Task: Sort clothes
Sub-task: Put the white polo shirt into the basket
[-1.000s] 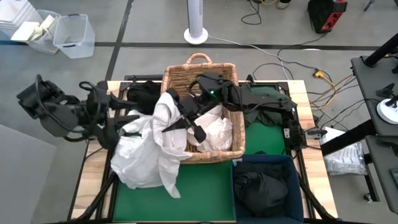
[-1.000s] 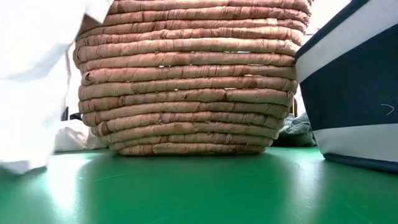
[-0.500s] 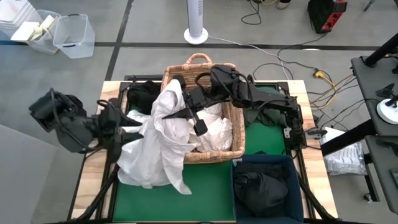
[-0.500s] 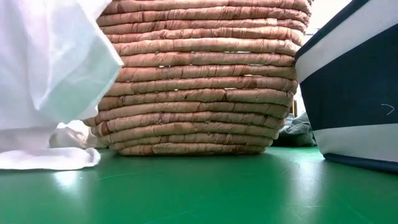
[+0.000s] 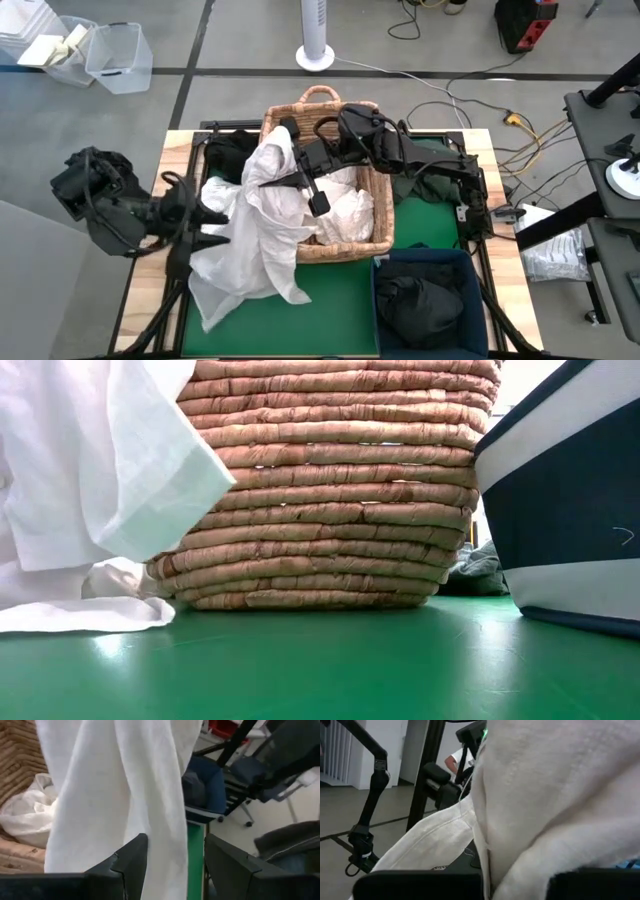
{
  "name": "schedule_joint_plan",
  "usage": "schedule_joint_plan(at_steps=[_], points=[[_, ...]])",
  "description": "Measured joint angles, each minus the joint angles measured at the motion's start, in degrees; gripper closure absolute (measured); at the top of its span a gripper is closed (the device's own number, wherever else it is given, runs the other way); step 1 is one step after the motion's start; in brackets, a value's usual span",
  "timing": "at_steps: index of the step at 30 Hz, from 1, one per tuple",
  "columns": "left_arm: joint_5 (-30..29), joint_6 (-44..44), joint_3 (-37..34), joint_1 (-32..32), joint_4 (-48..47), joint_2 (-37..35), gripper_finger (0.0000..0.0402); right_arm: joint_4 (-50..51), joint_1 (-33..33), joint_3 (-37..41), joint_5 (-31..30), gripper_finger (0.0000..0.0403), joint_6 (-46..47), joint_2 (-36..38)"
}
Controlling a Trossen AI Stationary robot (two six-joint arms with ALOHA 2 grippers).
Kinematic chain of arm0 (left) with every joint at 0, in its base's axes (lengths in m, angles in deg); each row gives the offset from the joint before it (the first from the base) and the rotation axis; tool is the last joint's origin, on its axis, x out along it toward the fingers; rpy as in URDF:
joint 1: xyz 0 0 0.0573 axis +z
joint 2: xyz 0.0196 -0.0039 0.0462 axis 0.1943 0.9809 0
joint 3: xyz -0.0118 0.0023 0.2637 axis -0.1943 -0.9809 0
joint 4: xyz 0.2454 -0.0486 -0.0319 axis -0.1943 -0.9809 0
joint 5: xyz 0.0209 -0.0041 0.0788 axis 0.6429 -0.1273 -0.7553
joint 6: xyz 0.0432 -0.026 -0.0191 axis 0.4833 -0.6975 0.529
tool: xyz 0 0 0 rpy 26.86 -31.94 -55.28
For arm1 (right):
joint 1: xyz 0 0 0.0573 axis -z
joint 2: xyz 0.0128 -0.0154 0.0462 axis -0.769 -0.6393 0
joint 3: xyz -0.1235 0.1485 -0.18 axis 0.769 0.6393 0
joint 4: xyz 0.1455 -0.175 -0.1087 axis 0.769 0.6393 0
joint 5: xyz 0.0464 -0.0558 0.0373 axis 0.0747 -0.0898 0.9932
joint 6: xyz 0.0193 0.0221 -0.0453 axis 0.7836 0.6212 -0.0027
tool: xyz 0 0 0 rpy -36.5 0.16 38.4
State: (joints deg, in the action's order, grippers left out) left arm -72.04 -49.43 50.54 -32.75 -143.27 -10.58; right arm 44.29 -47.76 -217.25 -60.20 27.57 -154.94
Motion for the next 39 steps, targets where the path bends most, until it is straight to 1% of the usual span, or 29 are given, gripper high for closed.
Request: schedule_joint_plan(at_steps=[4, 8, 13, 15, 18, 20, 22, 24, 26, 27, 28, 30, 33, 36, 39], points=[[-3.14, -0.85, 0.51, 0.15, -0.10, -0.34, 0.0227, 0.00, -0.23, 0.00, 0.01, 0.0390, 0.01, 0.00], [-5.05, -0.85, -0.62, 0.77, -0.19, -0.01, 0.0227, 0.00, -0.24, 0.00, 0.01, 0.0390, 0.02, -0.02], [-8.45, -1.88, -3.78, 0.84, -0.03, -0.03, 0.0227, 0.00, -0.24, 0.00, -0.01, 0.0390, -1.00, -0.02], [-8.76, -2.03, -5.66, 0.84, 0.41, -0.03, 0.0228, -0.05, -0.24, 0.00, -0.09, 0.0390, -1.31, -0.02], [-9.93, 0.33, -8.87, 0.86, 1.69, -0.03, 0.0235, -0.13, -0.24, 0.00, -1.58, 0.0390, -1.55, -0.04], [-11.76, 2.07, -10.68, 0.86, 1.76, -0.01, 0.0247, -0.30, -0.24, 0.00, -2.05, 0.0390, -2.00, -0.07], [-12.24, 3.75, -12.17, 0.88, 2.40, -0.03, 0.0272, -0.42, -0.24, 0.00, -2.20, 0.0390, -2.24, -0.11], [-12.22, 5.10, -12.84, 0.88, 2.83, -0.03, 0.0312, -0.42, -0.24, 0.00, -3.14, 0.0390, -2.29, -0.11], [-12.21, 5.97, -12.88, 0.88, 3.16, -0.07, 0.0367, -0.45, -0.24, 0.00, -3.31, 0.0390, -2.35, -0.11], [-12.37, 6.25, -12.73, 0.86, 3.53, -0.18, 0.0384, -0.46, -0.24, 0.00, -3.44, 0.0390, -2.36, -0.11], [-13.12, 6.79, -12.69, 0.86, 4.24, -0.28, 0.0390, -0.49, -0.24, 0.00, -3.49, 0.0390, -2.36, -0.11], [-16.64, 9.61, -12.63, 0.86, 6.44, -0.36, 0.0394, -0.44, -0.24, 0.00, -3.57, 0.0390, -2.36, -0.11], [-19.28, 16.41, -11.96, 0.86, 10.99, -0.35, 0.0400, -0.04, -0.24, 0.00, -4.25, 0.0390, -2.28, -0.11], [-22.27, 22.52, -9.70, 0.02, 14.51, -0.34, 0.0401, 0.04, -0.22, 0.00, -4.65, 0.0387, -1.02, -0.11], [-24.79, 29.42, -6.66, -0.95, 17.75, -0.24, 0.0401, 0.08, -0.13, 0.00, -4.67, 0.0374, -0.12, -0.11]])
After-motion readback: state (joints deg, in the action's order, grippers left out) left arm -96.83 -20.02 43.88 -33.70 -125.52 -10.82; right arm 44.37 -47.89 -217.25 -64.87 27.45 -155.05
